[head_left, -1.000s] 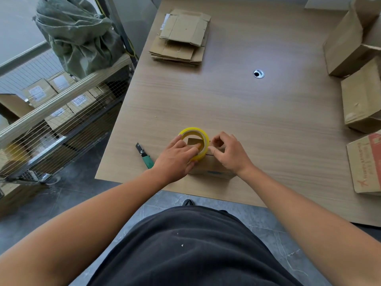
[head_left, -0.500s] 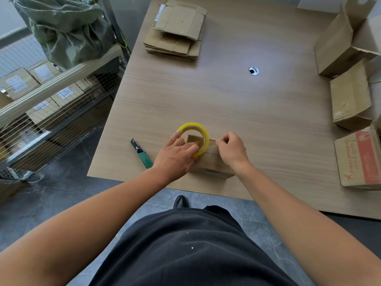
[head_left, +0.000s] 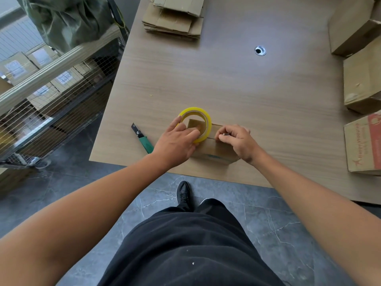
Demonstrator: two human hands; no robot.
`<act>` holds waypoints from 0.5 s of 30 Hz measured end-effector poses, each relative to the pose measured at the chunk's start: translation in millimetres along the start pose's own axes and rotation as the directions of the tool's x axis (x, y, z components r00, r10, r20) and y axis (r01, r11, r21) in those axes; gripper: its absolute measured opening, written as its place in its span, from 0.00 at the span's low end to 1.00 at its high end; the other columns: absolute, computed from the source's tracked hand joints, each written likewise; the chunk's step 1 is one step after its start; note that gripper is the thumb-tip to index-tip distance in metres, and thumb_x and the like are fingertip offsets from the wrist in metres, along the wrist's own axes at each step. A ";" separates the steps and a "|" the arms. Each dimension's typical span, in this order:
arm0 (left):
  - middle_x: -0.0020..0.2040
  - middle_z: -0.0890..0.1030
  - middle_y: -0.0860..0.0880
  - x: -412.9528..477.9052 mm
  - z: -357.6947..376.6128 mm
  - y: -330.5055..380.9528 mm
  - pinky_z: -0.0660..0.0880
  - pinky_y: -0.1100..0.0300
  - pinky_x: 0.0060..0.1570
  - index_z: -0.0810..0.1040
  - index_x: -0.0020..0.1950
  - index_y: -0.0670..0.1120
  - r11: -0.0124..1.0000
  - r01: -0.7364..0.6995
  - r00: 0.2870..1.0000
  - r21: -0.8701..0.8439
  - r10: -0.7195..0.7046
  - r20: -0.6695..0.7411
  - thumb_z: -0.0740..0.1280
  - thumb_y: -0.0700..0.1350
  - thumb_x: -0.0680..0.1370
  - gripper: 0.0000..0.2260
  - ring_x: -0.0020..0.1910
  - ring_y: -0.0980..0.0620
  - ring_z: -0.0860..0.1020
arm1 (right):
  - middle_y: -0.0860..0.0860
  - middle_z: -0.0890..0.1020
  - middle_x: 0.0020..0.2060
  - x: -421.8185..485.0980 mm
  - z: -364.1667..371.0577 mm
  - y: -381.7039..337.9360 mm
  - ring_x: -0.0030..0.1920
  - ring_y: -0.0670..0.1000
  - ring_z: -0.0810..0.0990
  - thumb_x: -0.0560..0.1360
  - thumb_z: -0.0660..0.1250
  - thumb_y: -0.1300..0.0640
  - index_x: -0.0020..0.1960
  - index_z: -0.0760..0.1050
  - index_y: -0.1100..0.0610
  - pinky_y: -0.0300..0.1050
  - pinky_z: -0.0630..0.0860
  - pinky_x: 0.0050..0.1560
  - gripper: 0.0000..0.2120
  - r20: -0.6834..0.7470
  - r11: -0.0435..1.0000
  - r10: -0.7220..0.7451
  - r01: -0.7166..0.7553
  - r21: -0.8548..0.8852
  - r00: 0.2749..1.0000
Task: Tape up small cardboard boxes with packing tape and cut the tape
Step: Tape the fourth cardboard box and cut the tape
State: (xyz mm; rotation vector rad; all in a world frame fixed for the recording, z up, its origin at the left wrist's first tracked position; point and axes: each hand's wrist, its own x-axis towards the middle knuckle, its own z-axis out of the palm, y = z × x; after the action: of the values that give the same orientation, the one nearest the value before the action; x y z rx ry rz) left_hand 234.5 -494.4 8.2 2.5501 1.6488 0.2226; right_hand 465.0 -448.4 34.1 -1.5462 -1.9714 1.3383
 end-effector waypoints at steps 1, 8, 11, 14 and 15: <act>0.58 0.83 0.51 -0.2 -1.1 0.4 0.52 0.48 0.79 0.76 0.60 0.45 1.000 0.002 1.000 -0.003 -0.002 0.005 0.65 0.50 0.79 0.13 0.58 0.44 0.76 | 0.47 0.81 0.45 -2.5 -1.6 4.4 0.56 0.38 0.70 0.74 0.63 0.45 0.48 0.82 0.50 0.44 0.54 0.68 0.12 0.013 0.999 -0.019 0.020 -0.035 1.000; 0.61 0.82 0.50 2.1 -5.5 2.2 0.51 0.48 0.79 0.74 0.66 0.47 1.000 0.018 0.997 -0.023 -0.017 0.075 0.65 0.51 0.80 0.16 0.61 0.43 0.75 | 0.47 0.80 0.44 -8.5 -3.5 23.8 0.51 0.47 0.72 0.75 0.75 0.58 0.50 0.80 0.49 0.59 0.65 0.67 0.07 -0.056 0.968 -0.200 0.189 -0.167 0.978; 0.60 0.82 0.51 2.4 -6.9 3.3 0.50 0.49 0.79 0.73 0.69 0.47 1.000 0.027 0.996 -0.012 -0.025 0.086 0.64 0.51 0.80 0.18 0.61 0.43 0.74 | 0.51 0.83 0.42 -12.7 6.3 22.3 0.50 0.53 0.75 0.76 0.74 0.59 0.46 0.83 0.55 0.61 0.69 0.61 0.01 -0.205 0.975 -0.199 0.173 -0.142 0.958; 0.57 0.83 0.50 3.2 -9.1 6.9 0.50 0.50 0.79 0.75 0.64 0.46 0.999 0.048 0.995 0.013 -0.049 0.089 0.64 0.53 0.79 0.16 0.60 0.44 0.75 | 0.49 0.81 0.48 -19.0 16.3 14.9 0.57 0.55 0.72 0.77 0.71 0.55 0.44 0.81 0.55 0.52 0.66 0.60 0.04 -0.309 0.992 -0.059 0.020 -0.128 0.949; 0.55 0.83 0.50 3.4 -8.9 9.0 0.51 0.49 0.79 0.76 0.59 0.46 0.998 0.052 0.995 0.028 -0.055 0.088 0.64 0.54 0.79 0.15 0.59 0.44 0.75 | 0.48 0.81 0.50 -21.2 18.6 12.3 0.58 0.54 0.72 0.78 0.70 0.54 0.44 0.80 0.54 0.49 0.64 0.58 0.05 -0.308 0.985 0.014 -0.066 -0.160 0.951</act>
State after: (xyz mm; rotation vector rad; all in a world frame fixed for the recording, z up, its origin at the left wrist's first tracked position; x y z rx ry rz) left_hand 242.3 -495.0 18.6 2.4912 1.6954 0.0838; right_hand 467.2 -476.1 20.8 -1.7575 -1.9037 0.8956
